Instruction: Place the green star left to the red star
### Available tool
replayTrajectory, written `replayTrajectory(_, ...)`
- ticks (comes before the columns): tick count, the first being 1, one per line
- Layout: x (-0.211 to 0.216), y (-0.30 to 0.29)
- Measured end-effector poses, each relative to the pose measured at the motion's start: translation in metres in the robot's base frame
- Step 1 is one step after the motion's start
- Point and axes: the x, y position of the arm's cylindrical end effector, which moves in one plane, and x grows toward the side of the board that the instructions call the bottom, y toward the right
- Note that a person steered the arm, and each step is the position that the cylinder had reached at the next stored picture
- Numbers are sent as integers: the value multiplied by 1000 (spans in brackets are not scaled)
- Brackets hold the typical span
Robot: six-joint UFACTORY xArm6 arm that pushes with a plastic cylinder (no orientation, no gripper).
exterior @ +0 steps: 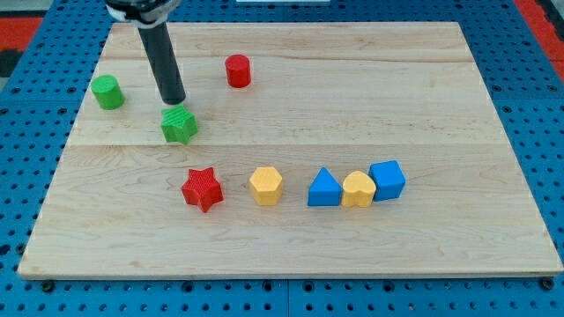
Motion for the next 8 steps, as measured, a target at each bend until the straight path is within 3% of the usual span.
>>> replayTrajectory(1, 37, 32)
replayTrajectory(2, 46, 74)
replayTrajectory(3, 78, 48)
replayTrajectory(5, 38, 17)
replayTrajectory(7, 103, -12)
replayTrajectory(8, 71, -17)
